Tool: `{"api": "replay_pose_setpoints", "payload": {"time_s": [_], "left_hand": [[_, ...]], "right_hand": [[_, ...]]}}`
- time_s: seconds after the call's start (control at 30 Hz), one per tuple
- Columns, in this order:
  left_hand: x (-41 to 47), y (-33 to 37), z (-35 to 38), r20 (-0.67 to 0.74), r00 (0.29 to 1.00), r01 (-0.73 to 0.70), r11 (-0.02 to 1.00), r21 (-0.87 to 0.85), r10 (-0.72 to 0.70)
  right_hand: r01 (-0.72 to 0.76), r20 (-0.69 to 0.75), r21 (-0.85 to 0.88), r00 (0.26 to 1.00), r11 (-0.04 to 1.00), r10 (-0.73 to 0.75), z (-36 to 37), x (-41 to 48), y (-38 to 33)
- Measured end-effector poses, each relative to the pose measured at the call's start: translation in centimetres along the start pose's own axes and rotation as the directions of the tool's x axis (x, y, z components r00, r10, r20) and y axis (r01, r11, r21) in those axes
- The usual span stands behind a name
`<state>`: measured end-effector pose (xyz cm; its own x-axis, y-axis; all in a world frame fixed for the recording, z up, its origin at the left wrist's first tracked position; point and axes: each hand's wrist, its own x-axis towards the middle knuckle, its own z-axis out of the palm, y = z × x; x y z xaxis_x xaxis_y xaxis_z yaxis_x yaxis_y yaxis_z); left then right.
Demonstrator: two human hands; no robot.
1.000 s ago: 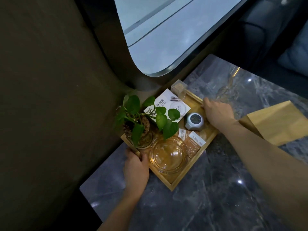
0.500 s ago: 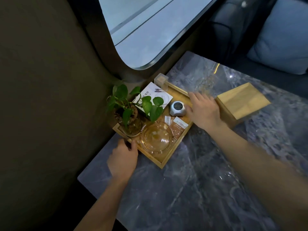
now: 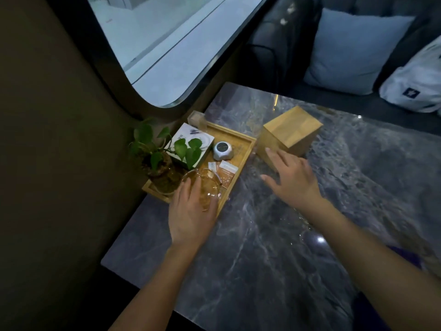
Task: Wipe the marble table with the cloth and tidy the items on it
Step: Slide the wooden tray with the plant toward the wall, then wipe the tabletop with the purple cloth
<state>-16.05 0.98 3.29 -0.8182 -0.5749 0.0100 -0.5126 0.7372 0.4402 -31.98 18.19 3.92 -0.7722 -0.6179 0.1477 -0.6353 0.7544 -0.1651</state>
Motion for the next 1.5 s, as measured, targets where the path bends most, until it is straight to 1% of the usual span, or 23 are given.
{"api": "replay_pose_setpoints", "payload": {"time_s": [0.07, 0.13, 0.2, 0.27, 0.37, 0.43, 0.57, 0.7, 0.73, 0.83, 0.87, 0.93, 1.0, 1.07, 1.13, 1.17, 1.27, 1.3, 1.37, 1.4, 1.47, 1.5], "left_hand": [[-0.1, 1.3, 0.7, 0.025, 0.998, -0.049, 0.998, -0.029, 0.05], [-0.3, 2.6, 1.5, 0.016, 0.992, -0.12, 0.992, -0.046, 0.121], [-0.5, 4.1, 2.3, 0.082, 0.985, -0.15, 0.988, -0.046, 0.153], [-0.6, 5.7, 3.2, 0.138, 0.97, -0.194, 0.98, -0.046, 0.199], [-1.1, 8.1, 4.7, 0.206, 0.936, -0.286, 0.958, -0.028, 0.286], [-1.8, 9.7, 5.7, 0.244, 0.914, -0.318, 0.946, -0.064, 0.324], [-3.4, 12.9, 7.7, 0.225, 0.874, -0.412, 0.902, -0.127, 0.431], [-5.3, 15.4, 9.6, 0.285, 0.824, -0.447, 0.871, -0.206, 0.49], [-5.8, 16.0, 10.0, 0.312, 0.802, -0.459, 0.86, -0.223, 0.509], [-7.5, 17.6, 11.5, 0.44, 0.714, -0.484, 0.838, -0.251, 0.544], [-8.1, 18.1, 12.1, 0.487, 0.674, -0.492, 0.83, -0.263, 0.555], [-9.3, 19.0, 12.9, 0.582, 0.564, -0.513, 0.801, -0.309, 0.585], [-10.4, 19.5, 13.3, 0.643, 0.464, -0.532, 0.772, -0.348, 0.61], [-11.4, 19.9, 13.5, 0.686, 0.418, -0.518, 0.777, -0.359, 0.596], [-12.0, 20.3, 13.9, 0.708, 0.418, -0.477, 0.801, -0.362, 0.569], [-12.2, 20.5, 14.0, 0.716, 0.433, -0.431, 0.823, -0.369, 0.548], [-12.3, 21.2, 14.4, 0.738, 0.503, -0.221, 0.893, -0.393, 0.45], [-12.3, 21.3, 14.6, 0.733, 0.527, -0.196, 0.901, -0.388, 0.43], [-12.4, 21.3, 14.8, 0.707, 0.576, -0.2, 0.909, -0.365, 0.411], [-12.4, 21.3, 14.8, 0.692, 0.595, -0.2, 0.91, -0.364, 0.408], [-12.6, 21.3, 14.9, 0.679, 0.606, -0.203, 0.906, -0.37, 0.413], [-12.7, 21.4, 14.8, 0.668, 0.609, -0.226, 0.901, -0.371, 0.428]], "right_hand": [[-0.055, 0.003, -0.017, 0.998, 0.998, 0.056, -0.6, -1.8, 0.8], [-0.102, -0.01, -0.026, 0.995, 0.994, 0.102, -1.3, -3.5, 1.8], [-0.162, 0.012, -0.003, 0.987, 0.987, 0.162, -1.8, -5.2, 2.9], [-0.217, 0.006, -0.018, 0.976, 0.976, 0.218, -2.2, -7.1, 4.0], [-0.305, -0.006, -0.022, 0.952, 0.952, 0.305, -2.7, -10.0, 5.8], [-0.366, 0.009, -0.022, 0.93, 0.93, 0.366, -3.0, -11.8, 6.9], [-0.447, -0.025, -0.057, 0.894, 0.893, 0.447, -3.7, -15.4, 8.8], [-0.54, -0.032, -0.059, 0.842, 0.84, 0.539, -4.2, -18.5, 10.0], [-0.56, -0.034, -0.055, 0.828, 0.827, 0.559, -4.2, -19.2, 10.3], [-0.645, 0.032, -0.021, 0.763, 0.764, 0.645, -4.0, -21.2, 10.7], [-0.673, 0.036, -0.012, 0.739, 0.74, 0.673, -3.9, -21.9, 10.7], [-0.712, 0.043, -0.01, 0.701, 0.702, 0.712, -3.7, -22.9, 10.6], [-0.73, 0.096, -0.026, 0.679, 0.683, 0.728, -3.5, -23.7, 10.5], [-0.743, 0.153, -0.026, 0.658, 0.669, 0.737, -3.1, -24.4, 10.5], [-0.759, 0.196, 0.009, 0.639, 0.651, 0.743, -2.7, -24.9, 10.6], [-0.765, 0.215, 0.025, 0.633, 0.644, 0.744, -2.4, -25.0, 10.7], [-0.788, 0.236, 0.108, 0.612, 0.606, 0.755, -2.0, -25.2, 10.7], [-0.811, 0.231, 0.163, 0.585, 0.562, 0.777, -2.0, -25.1, 10.6], [-0.856, 0.22, 0.267, 0.501, 0.442, 0.837, -2.2, -24.8, 10.6], [-0.869, 0.211, 0.285, 0.469, 0.405, 0.858, -2.2, -24.7, 10.6], [-0.875, 0.203, 0.278, 0.457, 0.396, 0.866, -1.9, -24.5, 11.0], [-0.876, 0.218, 0.29, 0.454, 0.387, 0.864, -1.8, -24.4, 11.3]]}}
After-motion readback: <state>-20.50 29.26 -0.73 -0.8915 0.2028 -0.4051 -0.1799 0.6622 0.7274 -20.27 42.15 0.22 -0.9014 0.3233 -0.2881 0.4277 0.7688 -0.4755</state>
